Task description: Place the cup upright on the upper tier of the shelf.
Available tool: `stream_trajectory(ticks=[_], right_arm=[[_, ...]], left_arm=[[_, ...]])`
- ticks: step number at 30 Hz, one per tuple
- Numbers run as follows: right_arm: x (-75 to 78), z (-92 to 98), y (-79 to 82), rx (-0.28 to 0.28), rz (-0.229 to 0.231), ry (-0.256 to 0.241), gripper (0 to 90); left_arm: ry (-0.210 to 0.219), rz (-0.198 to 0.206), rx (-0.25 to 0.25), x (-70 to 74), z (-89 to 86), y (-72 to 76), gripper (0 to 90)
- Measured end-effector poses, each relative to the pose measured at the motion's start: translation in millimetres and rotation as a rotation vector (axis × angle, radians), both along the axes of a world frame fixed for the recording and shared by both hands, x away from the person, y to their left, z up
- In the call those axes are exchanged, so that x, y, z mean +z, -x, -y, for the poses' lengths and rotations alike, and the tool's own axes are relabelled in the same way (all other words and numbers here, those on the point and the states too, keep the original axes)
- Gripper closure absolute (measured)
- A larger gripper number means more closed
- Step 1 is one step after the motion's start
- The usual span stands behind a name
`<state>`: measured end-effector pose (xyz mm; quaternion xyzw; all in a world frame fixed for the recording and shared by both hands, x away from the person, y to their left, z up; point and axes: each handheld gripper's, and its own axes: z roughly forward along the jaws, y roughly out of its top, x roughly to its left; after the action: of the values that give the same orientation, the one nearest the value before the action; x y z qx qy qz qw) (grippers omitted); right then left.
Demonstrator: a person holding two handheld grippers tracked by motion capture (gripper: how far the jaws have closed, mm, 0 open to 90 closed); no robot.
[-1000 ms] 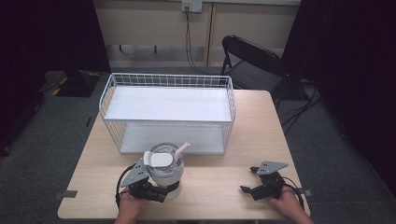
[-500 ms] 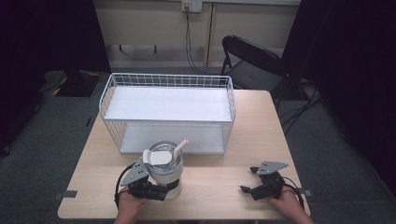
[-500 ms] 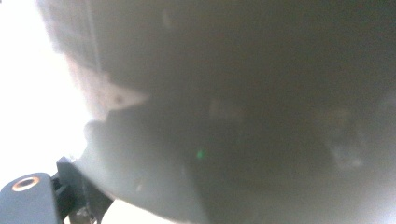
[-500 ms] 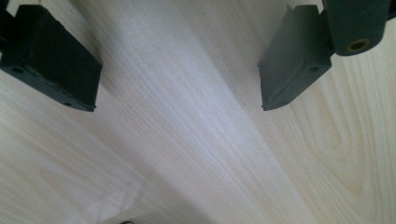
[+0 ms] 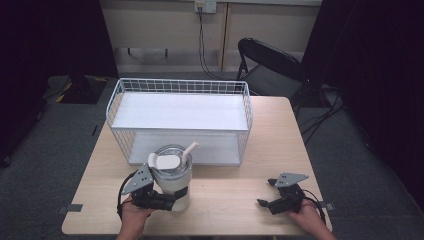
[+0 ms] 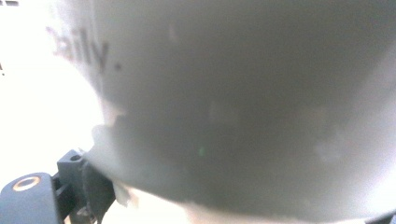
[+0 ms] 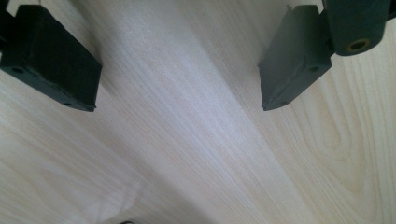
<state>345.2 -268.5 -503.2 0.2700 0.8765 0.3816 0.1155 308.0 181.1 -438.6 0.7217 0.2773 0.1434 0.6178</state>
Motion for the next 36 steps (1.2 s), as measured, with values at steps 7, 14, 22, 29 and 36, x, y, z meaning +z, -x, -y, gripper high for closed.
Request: stream_trajectory(ticks=[7,14,22,29,36], right_arm=[[0.0,0.0,0.0,0.0,0.0,0.0,12.2],[0.0,0.0,0.0,0.0,0.0,0.0,12.2],[0.0,0.0,0.0,0.0,0.0,0.0,12.2],[0.0,0.0,0.0,0.0,0.0,0.0,12.2],[0.0,0.0,0.0,0.0,0.0,0.0,12.2]], left_arm=[[-0.015,0.022,0.009,13.6,-6.6,-0.8,8.7],[-0.021,0.001,0.011,19.2,-5.1,-4.1,8.9],[-0.034,-0.004,0.017,31.2,-6.8,-9.6,8.9],[-0.012,-0.018,0.029,43.1,-7.0,-13.3,9.0],[0.003,-0.025,0.042,52.7,-8.3,-17.8,9.1]])
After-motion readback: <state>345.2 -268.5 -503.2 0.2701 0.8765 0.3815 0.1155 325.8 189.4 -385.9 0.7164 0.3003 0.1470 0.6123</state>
